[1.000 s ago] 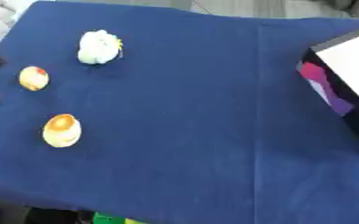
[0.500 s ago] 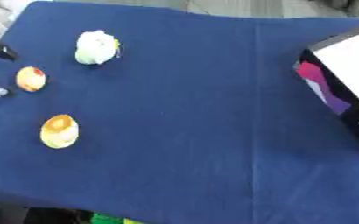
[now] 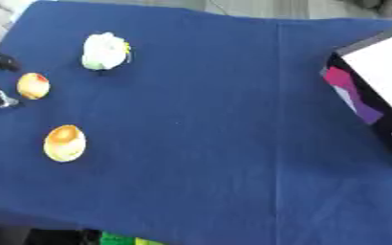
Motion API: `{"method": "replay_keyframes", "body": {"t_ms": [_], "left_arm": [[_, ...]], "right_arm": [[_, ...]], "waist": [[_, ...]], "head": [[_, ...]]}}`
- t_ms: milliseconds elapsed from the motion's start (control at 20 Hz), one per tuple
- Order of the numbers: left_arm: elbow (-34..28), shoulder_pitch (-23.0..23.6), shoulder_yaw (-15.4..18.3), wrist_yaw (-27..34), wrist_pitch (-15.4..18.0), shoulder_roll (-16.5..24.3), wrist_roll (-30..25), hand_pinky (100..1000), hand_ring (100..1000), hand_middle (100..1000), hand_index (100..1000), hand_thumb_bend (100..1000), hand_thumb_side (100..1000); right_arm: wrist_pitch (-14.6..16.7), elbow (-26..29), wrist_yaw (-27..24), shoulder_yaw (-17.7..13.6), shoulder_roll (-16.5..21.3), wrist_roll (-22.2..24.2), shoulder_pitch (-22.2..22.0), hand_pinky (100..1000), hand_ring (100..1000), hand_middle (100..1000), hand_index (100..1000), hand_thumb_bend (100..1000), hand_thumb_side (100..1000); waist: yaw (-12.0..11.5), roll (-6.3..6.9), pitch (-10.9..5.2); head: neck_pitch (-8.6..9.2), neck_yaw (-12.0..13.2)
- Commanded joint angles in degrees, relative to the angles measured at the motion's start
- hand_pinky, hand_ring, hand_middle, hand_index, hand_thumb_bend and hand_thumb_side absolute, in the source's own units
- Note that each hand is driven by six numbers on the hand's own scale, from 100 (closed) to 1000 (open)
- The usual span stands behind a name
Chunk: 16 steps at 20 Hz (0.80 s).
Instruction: Pick up the objects with one hand, pass them to the other hand, and then place them into the box on the other side of the table.
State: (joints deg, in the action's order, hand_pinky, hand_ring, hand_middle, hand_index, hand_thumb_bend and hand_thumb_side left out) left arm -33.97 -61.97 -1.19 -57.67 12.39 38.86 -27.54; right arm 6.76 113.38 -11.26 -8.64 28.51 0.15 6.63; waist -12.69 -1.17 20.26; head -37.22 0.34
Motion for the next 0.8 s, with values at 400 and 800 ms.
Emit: {"method": "replay_keyframes", "body": {"t_ms": [400,800], "left_arm": [[1.35,-1.52,0.38,-2.13,-2.46,-1.10,4.79,852,848,736,751,198,172],[-2.76,-1.32,0.27,0.96,-2.49,-0.61,5.25,794,713,574,558,100,115]], "right_arm": [[-0.18,1.22,0.42,0.33,0.84,0.63,0.79,972,1000,1000,1000,100,556],[0.10,1.22,0.10,0.33,1.08,0.67,0.61,972,1000,1000,1000,100,556]], "waist": [[0.21,0.04,-0.80],[0.05,0.01,-0.91]], "head": [[-0.26,0.62],[-0.47,0.43]]}}
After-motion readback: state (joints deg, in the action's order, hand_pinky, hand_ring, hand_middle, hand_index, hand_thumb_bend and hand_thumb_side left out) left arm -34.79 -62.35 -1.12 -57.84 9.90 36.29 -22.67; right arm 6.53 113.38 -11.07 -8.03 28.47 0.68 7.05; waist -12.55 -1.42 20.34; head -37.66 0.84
